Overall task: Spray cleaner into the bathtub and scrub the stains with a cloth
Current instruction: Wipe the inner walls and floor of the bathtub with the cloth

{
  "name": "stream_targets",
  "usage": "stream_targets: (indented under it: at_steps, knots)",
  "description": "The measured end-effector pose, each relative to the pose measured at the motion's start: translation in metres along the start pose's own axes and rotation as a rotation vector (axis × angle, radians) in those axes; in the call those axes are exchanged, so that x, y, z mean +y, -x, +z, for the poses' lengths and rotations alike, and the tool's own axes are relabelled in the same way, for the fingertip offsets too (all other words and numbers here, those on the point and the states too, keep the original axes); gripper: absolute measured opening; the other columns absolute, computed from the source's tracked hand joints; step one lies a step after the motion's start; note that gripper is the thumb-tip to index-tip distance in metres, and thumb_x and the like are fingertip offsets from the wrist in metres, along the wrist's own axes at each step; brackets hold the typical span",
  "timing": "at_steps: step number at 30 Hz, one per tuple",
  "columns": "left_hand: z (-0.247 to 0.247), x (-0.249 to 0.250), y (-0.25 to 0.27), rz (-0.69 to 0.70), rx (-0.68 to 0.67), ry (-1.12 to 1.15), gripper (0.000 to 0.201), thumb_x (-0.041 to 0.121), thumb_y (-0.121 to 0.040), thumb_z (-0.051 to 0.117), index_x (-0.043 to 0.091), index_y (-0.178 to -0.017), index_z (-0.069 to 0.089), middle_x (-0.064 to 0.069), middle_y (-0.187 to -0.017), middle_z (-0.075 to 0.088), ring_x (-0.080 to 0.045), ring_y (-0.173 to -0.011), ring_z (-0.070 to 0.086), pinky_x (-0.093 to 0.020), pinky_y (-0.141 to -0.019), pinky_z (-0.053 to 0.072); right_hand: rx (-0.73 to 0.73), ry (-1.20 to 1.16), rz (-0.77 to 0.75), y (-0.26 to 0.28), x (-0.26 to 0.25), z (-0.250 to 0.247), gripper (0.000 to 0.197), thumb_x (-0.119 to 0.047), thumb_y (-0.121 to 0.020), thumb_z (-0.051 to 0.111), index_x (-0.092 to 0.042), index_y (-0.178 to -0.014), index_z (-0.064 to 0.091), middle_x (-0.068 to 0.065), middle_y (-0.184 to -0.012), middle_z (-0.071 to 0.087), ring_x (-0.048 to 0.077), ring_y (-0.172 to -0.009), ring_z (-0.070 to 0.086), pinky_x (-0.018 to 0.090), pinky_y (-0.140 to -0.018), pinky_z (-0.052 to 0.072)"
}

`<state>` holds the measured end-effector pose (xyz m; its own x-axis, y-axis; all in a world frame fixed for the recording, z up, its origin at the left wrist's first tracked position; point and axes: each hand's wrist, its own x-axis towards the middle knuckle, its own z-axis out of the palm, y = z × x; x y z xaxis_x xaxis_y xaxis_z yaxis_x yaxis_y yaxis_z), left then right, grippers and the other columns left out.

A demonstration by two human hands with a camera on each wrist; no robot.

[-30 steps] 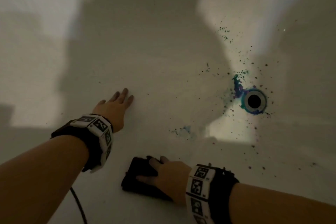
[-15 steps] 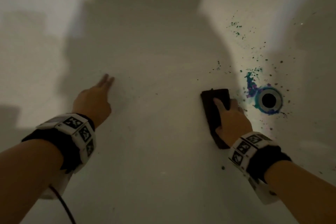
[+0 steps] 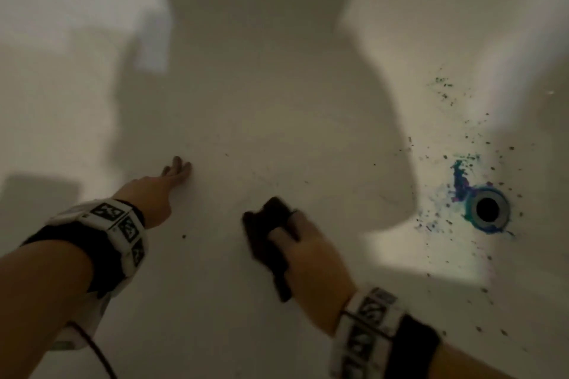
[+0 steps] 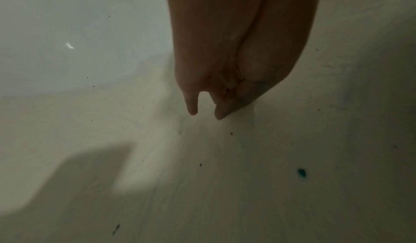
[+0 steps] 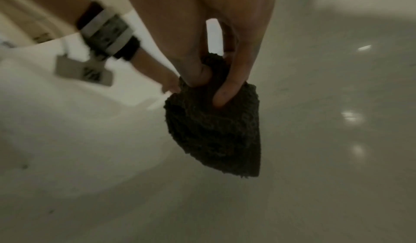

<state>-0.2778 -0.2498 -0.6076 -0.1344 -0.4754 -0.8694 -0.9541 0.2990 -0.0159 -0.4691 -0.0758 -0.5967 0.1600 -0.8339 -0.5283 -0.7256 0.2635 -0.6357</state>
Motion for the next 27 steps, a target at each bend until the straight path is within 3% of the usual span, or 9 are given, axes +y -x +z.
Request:
stream_targets:
  at_steps: [2, 8, 12, 14, 17, 20, 23, 25, 27]
  knots:
    - [-0.005, -0.001, -0.002, 0.013, -0.036, -0.042, 0.085, -0.006, -0.087, 0.033, 0.033, -0.146, -0.013, 0.003, -0.157, -0.008, -0.015, -0.141, 0.023, -0.03, -0.112, 0.027, -0.165, 0.008, -0.079, -0.025, -0.039, 0.028, 0.048, -0.019, -0.094, 0.047, -0.015, -0.14, 0.034, 0.016, -0.144, 0.028, 0.035, -0.126, 0.035, 0.043, -0.1, 0.038]
    - [-0.02, 0.003, -0.005, 0.009, -0.122, -0.196, 0.077, -0.002, -0.091, 0.033, 0.028, -0.148, -0.011, -0.003, -0.158, -0.004, -0.021, -0.141, 0.023, -0.034, -0.113, 0.026, -0.328, 0.123, -0.074, -0.084, -0.091, 0.073, 0.044, -0.022, -0.102, 0.026, -0.008, -0.144, 0.026, 0.02, -0.145, 0.022, 0.042, -0.126, 0.027, 0.049, -0.098, 0.03]
    - [-0.015, 0.005, -0.002, 0.02, -0.099, -0.248, 0.079, -0.001, -0.09, 0.032, 0.028, -0.147, -0.013, 0.002, -0.156, -0.014, -0.014, -0.143, 0.019, -0.037, -0.115, 0.021, -0.217, 0.252, 0.061, -0.091, -0.055, 0.046, 0.046, -0.016, -0.101, 0.025, -0.014, -0.147, 0.018, 0.021, -0.147, 0.016, 0.043, -0.129, 0.025, 0.05, -0.1, 0.032]
    - [-0.007, 0.001, -0.002, 0.02, -0.062, -0.23, 0.084, 0.002, -0.089, 0.038, 0.028, -0.146, -0.017, 0.005, -0.155, -0.019, -0.009, -0.144, 0.012, -0.038, -0.116, 0.013, -0.081, 0.338, 0.084, -0.089, -0.027, 0.028, 0.056, -0.011, -0.096, 0.04, -0.017, -0.147, 0.02, 0.027, -0.145, 0.019, 0.047, -0.126, 0.031, 0.049, -0.096, 0.038]
    - [0.011, -0.004, 0.0, 0.027, -0.006, -0.213, 0.108, 0.034, -0.084, 0.065, 0.028, -0.143, -0.026, 0.009, -0.151, -0.028, -0.007, -0.144, -0.001, -0.039, -0.117, 0.006, 0.112, 0.386, 0.228, -0.078, 0.015, -0.004, 0.075, -0.013, -0.084, 0.06, -0.02, -0.147, 0.021, 0.03, -0.142, 0.026, 0.047, -0.121, 0.04, 0.043, -0.088, 0.047]
    - [0.031, -0.006, 0.003, -0.053, 0.129, -0.182, 0.131, 0.05, -0.069, 0.075, 0.021, -0.141, -0.031, 0.0, -0.15, -0.034, -0.014, -0.144, -0.011, -0.041, -0.117, 0.003, 0.103, 0.365, 0.44, -0.063, 0.066, -0.034, 0.072, -0.017, -0.093, 0.044, -0.027, -0.148, -0.001, 0.025, -0.15, 0.006, 0.041, -0.13, 0.029, 0.043, -0.101, 0.036]
    - [0.034, -0.012, -0.003, -0.221, 0.156, -0.071, 0.144, 0.058, -0.058, 0.078, 0.012, -0.142, -0.029, -0.012, -0.15, -0.03, -0.026, -0.144, -0.014, -0.048, -0.116, 0.004, 0.276, 0.315, 0.576, -0.043, 0.103, -0.066, 0.073, -0.015, -0.091, 0.048, -0.026, -0.148, 0.004, 0.027, -0.148, 0.011, 0.043, -0.124, 0.035, 0.044, -0.102, 0.034]
    - [0.034, -0.017, -0.008, -0.235, 0.134, 0.009, 0.147, 0.056, -0.054, 0.081, 0.009, -0.143, -0.026, -0.015, -0.151, -0.027, -0.03, -0.144, -0.011, -0.049, -0.115, 0.01, 0.324, 0.244, 0.622, -0.035, 0.113, -0.072, 0.071, -0.012, -0.09, 0.05, -0.024, -0.148, 0.01, 0.028, -0.142, 0.02, 0.044, -0.116, 0.04, 0.045, -0.1, 0.036]
    - [0.035, -0.018, -0.013, -0.205, 0.146, 0.101, 0.148, 0.047, -0.053, 0.086, 0.006, -0.144, -0.024, -0.018, -0.151, -0.026, -0.033, -0.143, -0.012, -0.047, -0.116, 0.014, 0.321, 0.203, 0.676, -0.036, 0.113, -0.072, 0.075, -0.026, -0.09, 0.055, -0.023, -0.149, 0.01, 0.026, -0.139, 0.021, 0.044, -0.114, 0.041, 0.046, -0.1, 0.037]
